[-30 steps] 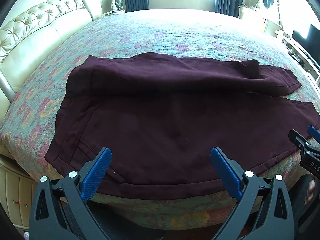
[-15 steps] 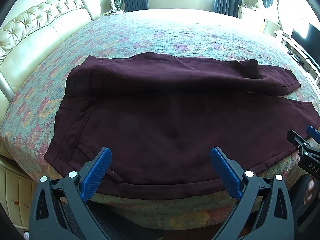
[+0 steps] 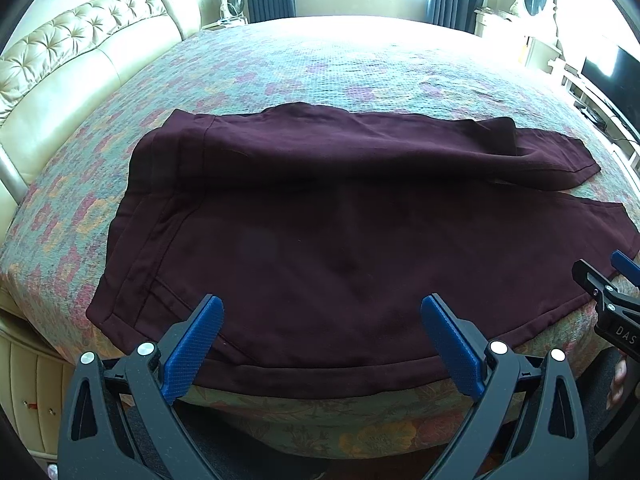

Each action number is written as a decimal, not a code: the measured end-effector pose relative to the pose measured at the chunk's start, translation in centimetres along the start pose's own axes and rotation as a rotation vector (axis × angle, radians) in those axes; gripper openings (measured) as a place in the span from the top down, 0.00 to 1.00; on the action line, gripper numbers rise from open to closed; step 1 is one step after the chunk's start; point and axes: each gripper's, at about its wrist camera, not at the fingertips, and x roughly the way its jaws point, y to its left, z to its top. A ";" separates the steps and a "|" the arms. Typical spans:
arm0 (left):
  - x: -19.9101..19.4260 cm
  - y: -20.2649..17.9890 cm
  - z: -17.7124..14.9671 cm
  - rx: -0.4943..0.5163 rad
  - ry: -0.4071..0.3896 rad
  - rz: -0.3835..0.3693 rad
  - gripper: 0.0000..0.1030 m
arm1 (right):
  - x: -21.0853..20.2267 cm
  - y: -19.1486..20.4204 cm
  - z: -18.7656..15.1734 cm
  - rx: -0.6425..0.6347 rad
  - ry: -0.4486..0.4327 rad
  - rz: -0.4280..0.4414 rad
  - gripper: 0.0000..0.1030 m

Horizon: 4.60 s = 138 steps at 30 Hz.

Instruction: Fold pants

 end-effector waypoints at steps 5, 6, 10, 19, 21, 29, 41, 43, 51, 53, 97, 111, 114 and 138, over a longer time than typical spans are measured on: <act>0.3 0.0 -0.1 0.001 0.007 -0.002 0.04 | 0.3 0.1 -0.3 -0.003 0.007 0.004 0.02; 0.4 0.0 -0.1 0.001 0.010 -0.003 0.04 | 0.3 0.1 -0.3 -0.003 0.009 0.004 0.02; 0.6 0.1 -0.3 0.001 0.016 -0.004 0.04 | 0.4 0.1 -0.4 -0.002 0.016 0.008 0.02; 0.0 1.9 1.3 0.070 0.003 -0.059 0.04 | 0.4 -0.8 1.9 -0.043 0.038 0.200 0.02; -0.4 3.8 2.5 0.093 -0.015 -0.089 0.04 | 0.5 -1.3 3.5 -0.077 0.030 0.299 0.02; 4.4 17.2 11.9 0.068 0.059 -0.293 0.04 | 5.6 -1.8 13.5 -0.255 0.063 0.484 0.02; 19.3 27.0 19.8 -0.101 0.308 -0.462 0.04 | 19.2 0.5 21.9 -0.352 0.289 0.571 0.02; 20.6 26.5 19.9 -0.100 0.351 -0.495 0.04 | 20.5 1.0 22.2 -0.368 0.325 0.584 0.02; 22.4 24.0 21.3 -0.006 0.371 -0.528 0.06 | 23.7 2.4 21.9 -0.430 0.487 0.655 0.02; 22.4 23.8 21.7 0.008 0.342 -0.500 0.21 | 23.8 2.8 21.7 -0.465 0.495 0.641 0.11; 5.1 29.3 -6.4 -0.418 0.197 -0.445 0.27 | 0.4 -0.1 -0.9 -0.300 0.228 0.471 0.49; 4.5 25.8 -5.0 -0.680 0.167 -0.512 0.27 | 1.4 -2.0 -0.6 0.055 0.278 0.609 0.47; 4.0 25.7 -5.0 -0.734 0.160 -0.522 0.27 | 1.1 -1.6 -0.6 0.055 0.269 0.609 0.43; 5.9 24.2 -3.3 -0.777 0.163 -0.298 0.71 | 5.2 -1.3 -1.7 0.517 0.322 0.706 0.51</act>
